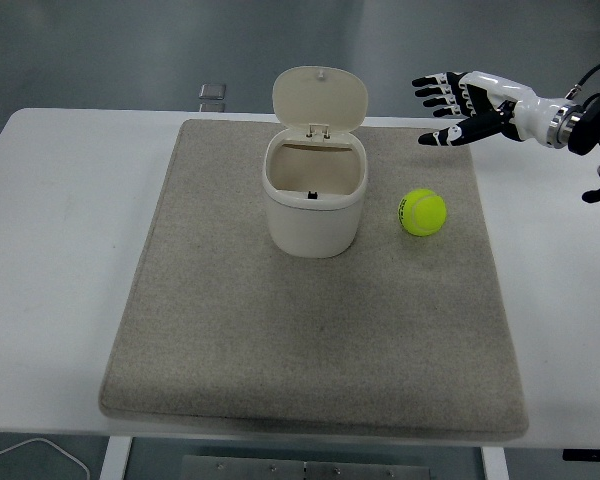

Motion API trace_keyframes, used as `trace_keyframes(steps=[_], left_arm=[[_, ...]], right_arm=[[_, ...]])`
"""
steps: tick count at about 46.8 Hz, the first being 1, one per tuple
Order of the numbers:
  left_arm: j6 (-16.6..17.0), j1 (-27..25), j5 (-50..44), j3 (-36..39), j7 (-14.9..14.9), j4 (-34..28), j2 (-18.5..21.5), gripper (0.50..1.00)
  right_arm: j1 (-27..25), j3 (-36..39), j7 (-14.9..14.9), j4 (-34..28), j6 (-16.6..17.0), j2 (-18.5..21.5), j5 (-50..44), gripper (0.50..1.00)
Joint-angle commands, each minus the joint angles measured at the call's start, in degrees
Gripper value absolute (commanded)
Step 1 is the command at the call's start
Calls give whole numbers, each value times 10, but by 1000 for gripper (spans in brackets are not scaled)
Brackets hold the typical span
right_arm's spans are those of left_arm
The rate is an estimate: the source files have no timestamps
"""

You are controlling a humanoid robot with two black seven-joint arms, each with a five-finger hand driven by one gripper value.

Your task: Pick up the tennis ball and place it in the box.

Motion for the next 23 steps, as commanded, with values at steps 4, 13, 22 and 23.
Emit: trace_keyframes(steps=[4, 13, 22, 23], left_arm=[[0, 0, 0, 0, 0, 0, 0, 996], [0, 0, 0, 0, 0, 0, 0, 996], [0, 0, 0, 0, 0, 0, 0, 996], [0, 0, 0, 0, 0, 0, 0, 996]], right_arm=[[0, -14, 25, 53, 3, -35, -65, 913], [-13, -24, 50, 96, -4, -60, -135, 913], [-39, -24, 57, 96, -30, -52, -182, 913], [-40, -24, 57, 96, -34, -51, -188, 913]])
